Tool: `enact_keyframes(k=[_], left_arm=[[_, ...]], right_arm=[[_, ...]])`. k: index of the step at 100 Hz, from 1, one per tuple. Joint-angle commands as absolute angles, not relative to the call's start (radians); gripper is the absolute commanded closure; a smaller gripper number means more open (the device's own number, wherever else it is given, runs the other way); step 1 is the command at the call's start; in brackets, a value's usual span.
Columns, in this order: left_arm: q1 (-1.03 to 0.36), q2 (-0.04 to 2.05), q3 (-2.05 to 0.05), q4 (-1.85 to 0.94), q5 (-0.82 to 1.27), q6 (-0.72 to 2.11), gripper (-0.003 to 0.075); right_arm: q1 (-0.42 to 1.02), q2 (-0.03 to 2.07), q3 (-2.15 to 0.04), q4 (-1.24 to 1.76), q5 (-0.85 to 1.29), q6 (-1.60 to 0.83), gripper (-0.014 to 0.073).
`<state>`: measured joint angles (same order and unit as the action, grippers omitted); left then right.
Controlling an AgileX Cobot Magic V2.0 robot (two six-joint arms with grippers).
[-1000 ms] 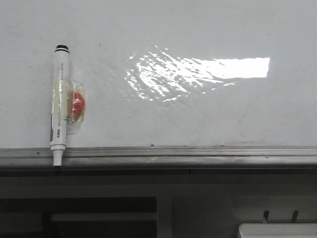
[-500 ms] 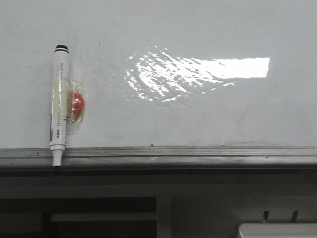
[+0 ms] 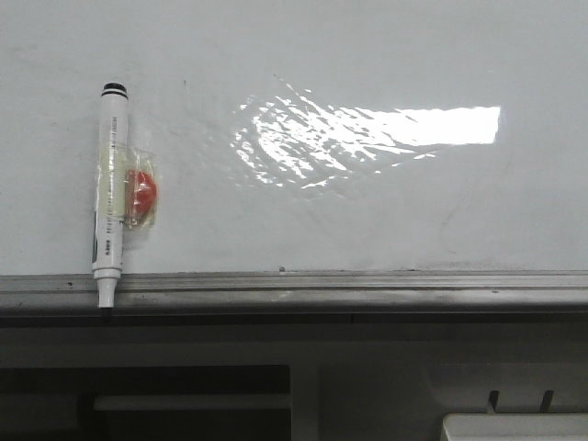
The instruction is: Write number 9 on whiteboard
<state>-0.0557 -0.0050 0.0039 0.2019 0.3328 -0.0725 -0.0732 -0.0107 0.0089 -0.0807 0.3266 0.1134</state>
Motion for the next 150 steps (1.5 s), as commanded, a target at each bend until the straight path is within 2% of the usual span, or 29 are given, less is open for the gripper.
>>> enact_keyframes(k=[1, 13, 29, 54, 65, 86, 111, 136, 150], left_arm=[[-0.063, -0.031, 0.046, 0.206, 0.248, -0.074, 0.074], [-0.063, -0.031, 0.046, 0.193, 0.24, -0.074, 0.074], [-0.063, -0.031, 0.046, -0.042, 0.152, -0.076, 0.074], [-0.061, -0.031, 0.046, -0.045, 0.022, -0.076, 0.074], [-0.061, -0.031, 0.045, -0.069, -0.056, -0.076, 0.0741], [-0.061, -0.031, 0.006, -0.118, -0.201, -0.076, 0.0741], [-0.061, 0.086, -0.186, -0.072, 0.122, -0.076, 0.0741], [-0.061, 0.228, -0.276, -0.063, 0.221, -0.074, 0.074], [-0.061, 0.258, -0.278, -0.061, 0.221, -0.07, 0.0738]], right_arm=[[-0.079, -0.024, 0.037, -0.086, 0.231, 0.105, 0.0663], [-0.079, -0.024, 0.037, -0.086, 0.136, 0.11, 0.0663], [-0.079, -0.024, 0.037, -0.084, 0.027, 0.114, 0.0663], [-0.079, -0.024, 0.035, -0.042, -0.129, 0.117, 0.0663], [-0.079, -0.024, 0.013, -0.017, -0.128, 0.117, 0.0663], [-0.079, -0.017, -0.099, -0.017, 0.122, 0.117, 0.0663], [-0.079, 0.057, -0.206, 0.0, 0.226, 0.117, 0.0663], [-0.079, 0.16, -0.278, 0.013, 0.455, 0.117, 0.0663], [-0.079, 0.182, -0.28, 0.083, 0.464, 0.117, 0.0662]])
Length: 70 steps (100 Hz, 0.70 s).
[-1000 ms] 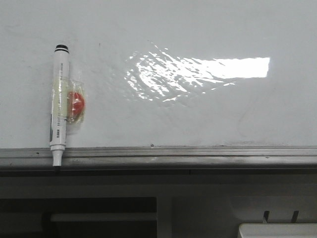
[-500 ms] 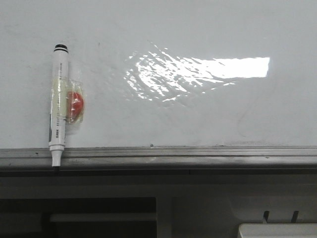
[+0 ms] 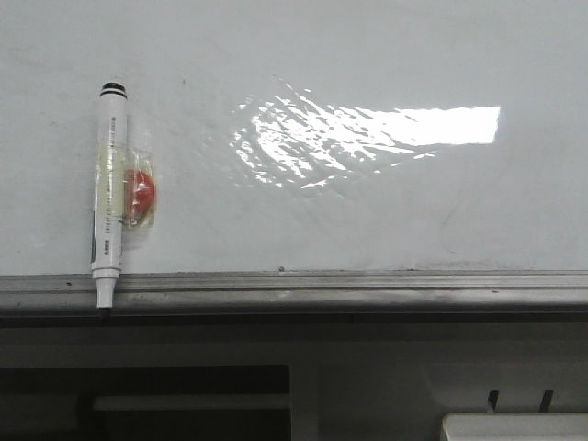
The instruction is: Write number 9 on whiteboard
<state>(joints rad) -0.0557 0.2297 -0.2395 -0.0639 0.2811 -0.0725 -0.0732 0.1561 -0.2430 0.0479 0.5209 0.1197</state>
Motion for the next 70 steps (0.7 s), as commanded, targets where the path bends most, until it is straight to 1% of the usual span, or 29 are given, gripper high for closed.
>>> enact_keyframes(k=[1, 7, 11, 14, 17, 21, 23, 28, 33, 40, 52, 70], left_arm=[[-0.061, 0.259, -0.278, -0.061, 0.219, -0.07, 0.0737], [-0.061, 0.267, -0.278, -0.059, 0.219, -0.07, 0.0707], [-0.061, 0.269, -0.278, -0.058, 0.219, -0.07, 0.0653], [-0.061, 0.269, -0.278, -0.058, 0.219, -0.07, 0.059], [-0.061, 0.269, -0.276, -0.058, 0.212, -0.07, 0.0546], [-0.061, 0.269, -0.274, -0.058, 0.206, -0.07, 0.0436], [-0.061, 0.27, -0.272, -0.058, 0.2, -0.07, 0.0395], [-0.061, 0.276, -0.264, -0.058, 0.177, -0.07, 0.033], [-0.061, 0.281, -0.254, -0.07, 0.145, -0.072, 0.0311], [-0.061, 0.285, -0.248, -0.133, 0.082, -0.07, 0.0316], [-0.07, 0.286, -0.248, -0.128, 0.039, -0.068, 0.0324], [-0.179, 0.286, -0.248, -0.136, 0.028, -0.068, 0.0335]], right_arm=[[-0.079, 0.182, -0.28, 0.085, 0.464, 0.117, 0.0662], [-0.079, 0.182, -0.28, 0.085, 0.457, 0.117, 0.0662], [-0.079, 0.182, -0.28, 0.085, 0.457, 0.117, 0.0662], [-0.079, 0.182, -0.28, 0.085, 0.457, 0.117, 0.0662], [-0.079, 0.182, -0.28, 0.085, 0.455, 0.117, 0.0662], [-0.079, 0.182, -0.28, 0.085, 0.451, 0.117, 0.0663], [-0.079, 0.182, -0.28, 0.085, 0.443, 0.117, 0.0663], [-0.079, 0.182, -0.278, 0.085, 0.436, 0.117, 0.0663], [-0.077, 0.182, -0.278, 0.083, 0.434, 0.117, 0.0663], [-0.077, 0.182, -0.276, 0.067, 0.427, 0.117, 0.0663], [-0.077, 0.182, -0.276, 0.067, 0.405, 0.117, 0.0663], [-0.063, 0.182, -0.276, 0.067, 0.405, 0.117, 0.0663]])
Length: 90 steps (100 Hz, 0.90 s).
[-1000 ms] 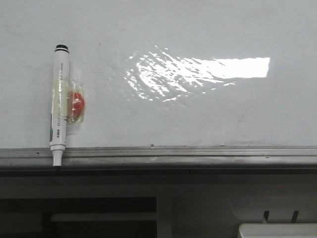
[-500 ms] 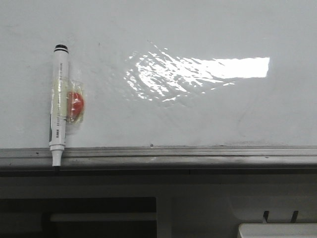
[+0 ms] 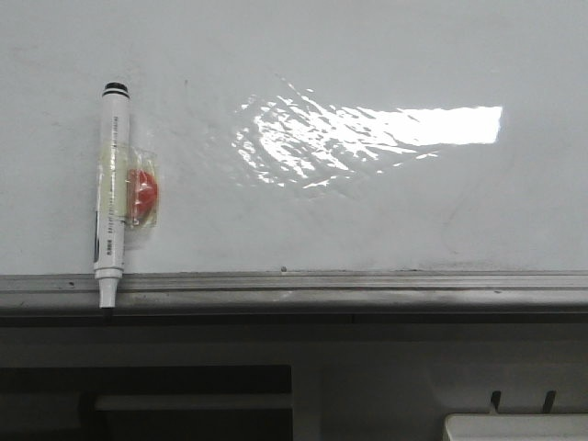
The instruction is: Write number 9 on whiteboard
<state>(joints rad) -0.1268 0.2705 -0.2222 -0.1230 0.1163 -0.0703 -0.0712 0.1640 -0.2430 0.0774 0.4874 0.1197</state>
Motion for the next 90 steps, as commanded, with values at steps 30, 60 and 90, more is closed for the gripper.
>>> enact_keyframes(k=[30, 60, 90], left_arm=[[-0.479, 0.311, -0.248, -0.136, -0.006, -0.068, 0.0335], [-0.692, 0.548, -0.248, -0.162, -0.15, -0.07, 0.0335], [-0.811, 0.807, -0.248, -0.286, -0.268, -0.07, 0.0335]], right_arm=[[-0.05, 0.182, -0.276, 0.067, 0.405, 0.117, 0.0663], [-0.048, 0.182, -0.276, 0.071, 0.406, 0.117, 0.0663], [-0.048, 0.182, -0.276, 0.071, 0.413, 0.117, 0.0663]])
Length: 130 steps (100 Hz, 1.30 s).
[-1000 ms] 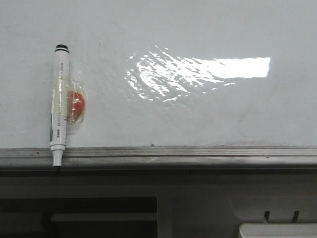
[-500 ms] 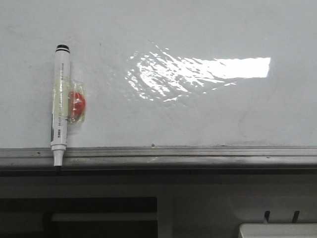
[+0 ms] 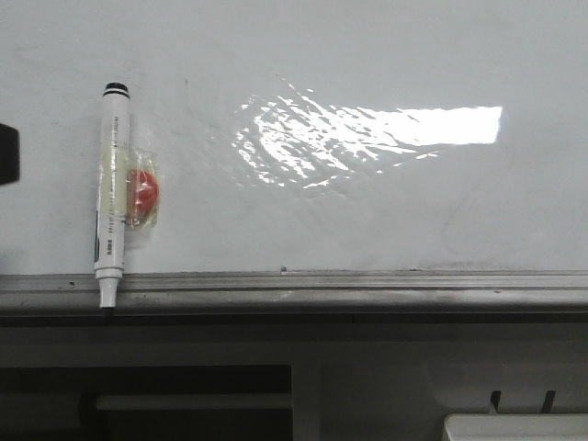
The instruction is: Write number 9 on whiteboard
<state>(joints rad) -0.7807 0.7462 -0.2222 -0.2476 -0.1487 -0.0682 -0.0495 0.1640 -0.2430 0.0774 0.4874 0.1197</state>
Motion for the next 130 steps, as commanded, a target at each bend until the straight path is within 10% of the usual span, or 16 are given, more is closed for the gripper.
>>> enact_keyframes(k=[1, 80, 117, 130], left_arm=[[-0.816, 0.818, -0.248, -0.288, -0.277, -0.07, 0.0335], [-0.901, 1.191, -0.248, -0.36, -0.631, -0.095, 0.0344], [-0.901, 1.245, -0.248, -0.376, -0.667, -0.104, 0.0738], [-0.901, 1.246, -0.248, -0.376, -0.667, -0.104, 0.074]], right_arm=[[-0.048, 0.182, -0.276, 0.071, 0.413, 0.117, 0.0663], [-0.048, 0.182, -0.276, 0.071, 0.411, 0.117, 0.0663], [-0.042, 0.182, -0.276, 0.113, 0.423, 0.117, 0.0663], [0.072, 0.187, -0.279, 0.117, 0.437, 0.117, 0.0662]])
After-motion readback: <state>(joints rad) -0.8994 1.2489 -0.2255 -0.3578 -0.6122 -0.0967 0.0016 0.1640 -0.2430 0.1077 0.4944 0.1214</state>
